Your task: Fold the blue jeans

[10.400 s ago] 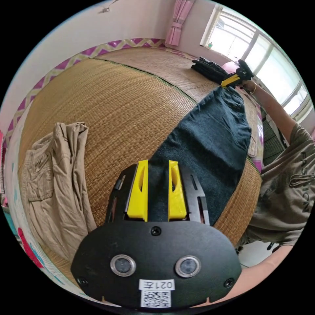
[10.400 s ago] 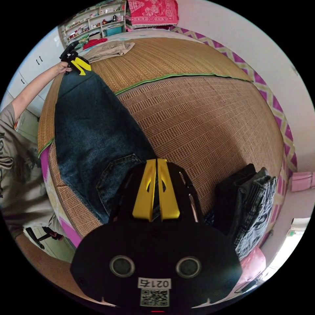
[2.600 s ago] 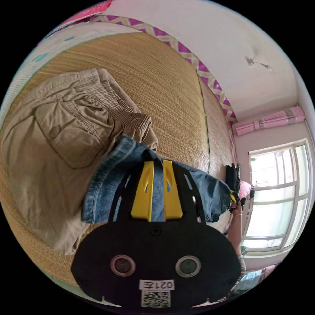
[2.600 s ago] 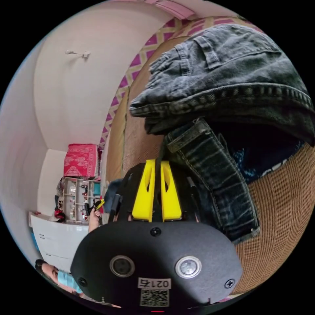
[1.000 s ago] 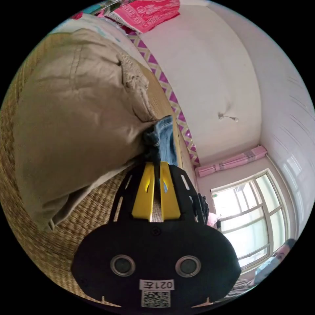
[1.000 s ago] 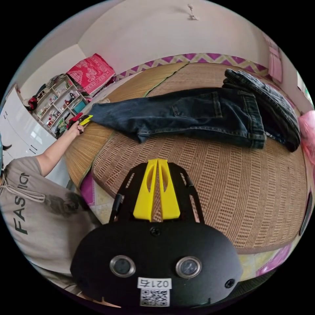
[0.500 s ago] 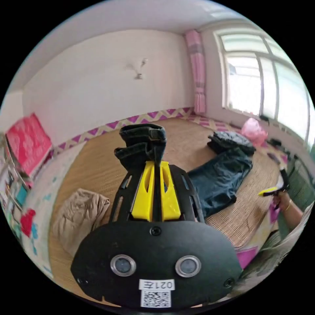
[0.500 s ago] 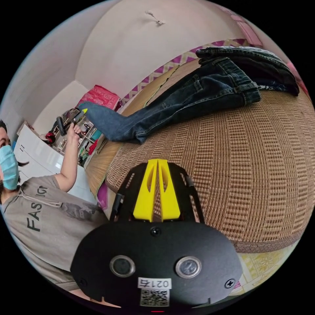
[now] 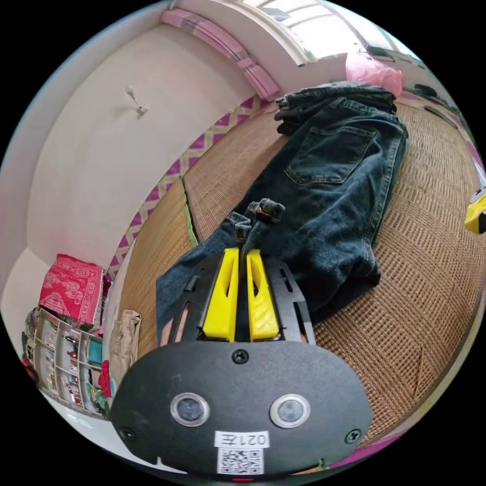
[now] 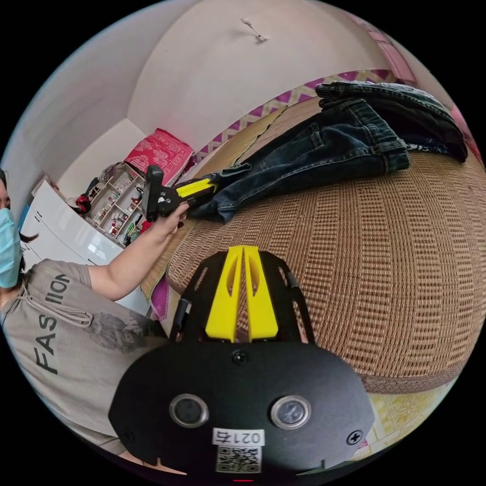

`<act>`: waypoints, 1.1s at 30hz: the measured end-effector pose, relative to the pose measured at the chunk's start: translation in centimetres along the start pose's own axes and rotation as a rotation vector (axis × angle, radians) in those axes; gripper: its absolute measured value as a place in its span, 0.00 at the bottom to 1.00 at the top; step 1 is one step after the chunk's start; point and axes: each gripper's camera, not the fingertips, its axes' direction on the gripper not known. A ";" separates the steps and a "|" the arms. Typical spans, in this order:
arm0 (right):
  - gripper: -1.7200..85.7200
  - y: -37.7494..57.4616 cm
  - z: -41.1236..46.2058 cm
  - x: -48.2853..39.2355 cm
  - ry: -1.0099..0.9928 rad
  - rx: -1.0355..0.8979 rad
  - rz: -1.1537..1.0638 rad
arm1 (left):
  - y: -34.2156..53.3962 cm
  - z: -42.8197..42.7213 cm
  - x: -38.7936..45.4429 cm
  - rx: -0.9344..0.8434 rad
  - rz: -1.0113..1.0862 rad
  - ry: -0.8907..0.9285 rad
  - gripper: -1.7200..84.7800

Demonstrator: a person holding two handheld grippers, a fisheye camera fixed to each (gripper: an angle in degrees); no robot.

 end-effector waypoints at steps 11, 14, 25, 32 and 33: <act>0.03 -0.7 -5.0 2.2 -0.116 0.054 0.047 | 7.5 -3.5 -8.6 0.205 -0.220 0.185 0.06; 0.11 -1.7 -7.8 4.5 -0.174 0.169 0.189 | 13.6 -7.4 -15.4 0.368 -0.337 0.240 0.04; 0.19 -7.6 -11.5 9.6 -0.162 0.575 0.780 | 40.1 -2.9 -33.8 0.271 -0.657 0.446 0.01; 0.09 -14.5 -11.2 5.9 -0.091 0.594 0.873 | 51.7 3.6 -41.1 0.485 -0.870 0.768 0.01; 0.07 -16.3 -12.0 3.9 -0.051 0.583 0.840 | 53.2 5.2 -42.2 0.498 -0.888 0.839 0.01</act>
